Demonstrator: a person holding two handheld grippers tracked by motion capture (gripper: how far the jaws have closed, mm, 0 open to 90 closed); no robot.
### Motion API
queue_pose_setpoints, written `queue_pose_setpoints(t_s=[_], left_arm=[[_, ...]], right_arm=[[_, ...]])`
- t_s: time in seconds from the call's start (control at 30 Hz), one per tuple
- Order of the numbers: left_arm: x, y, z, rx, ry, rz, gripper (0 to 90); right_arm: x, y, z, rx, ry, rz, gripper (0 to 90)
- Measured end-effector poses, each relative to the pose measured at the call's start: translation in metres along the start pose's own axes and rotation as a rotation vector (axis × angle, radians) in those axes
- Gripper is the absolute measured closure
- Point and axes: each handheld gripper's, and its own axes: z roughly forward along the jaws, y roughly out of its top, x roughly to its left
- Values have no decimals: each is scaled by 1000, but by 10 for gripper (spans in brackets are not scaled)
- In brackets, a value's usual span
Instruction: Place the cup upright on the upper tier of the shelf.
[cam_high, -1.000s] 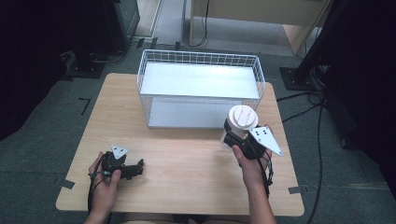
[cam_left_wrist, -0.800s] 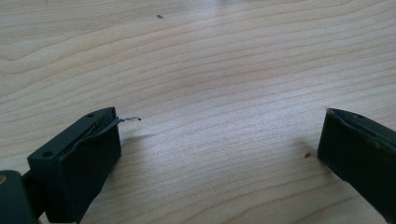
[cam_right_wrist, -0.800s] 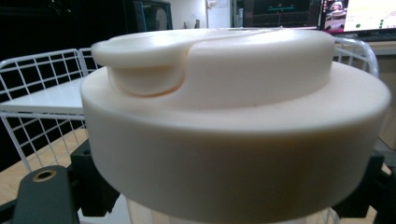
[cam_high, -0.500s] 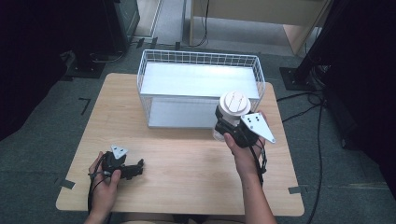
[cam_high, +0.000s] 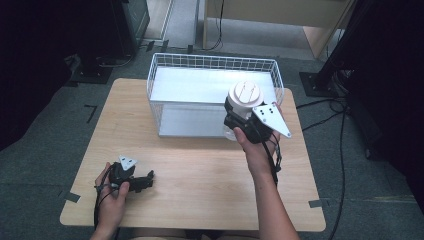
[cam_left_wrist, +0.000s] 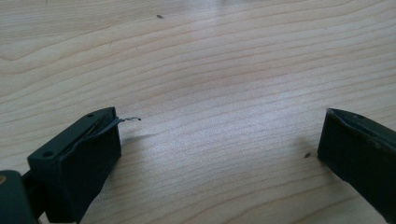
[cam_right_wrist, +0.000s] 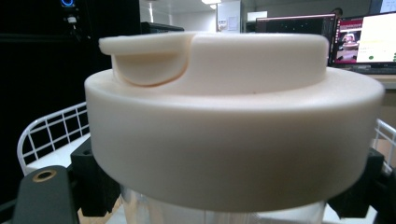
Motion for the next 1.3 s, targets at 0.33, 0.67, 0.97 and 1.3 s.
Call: queue_pose_setpoints(t_s=[0.33, 0.67, 0.97, 1.3], left_arm=[[0, 0, 0, -2, -3, -6, 0], [1, 0, 0, -3, -6, -8, 0], [1, 0, 0, -5, -8, -11, 0], [1, -1, -1, -2, -9, -5, 0]], right_arm=[[9, 24, 22, -25, 5, -4, 159], [20, 45, 48, -36, 13, -11, 159], [25, 55, 83, -13, -10, -18, 159], [29, 49, 120, 28, -55, -24, 159]])
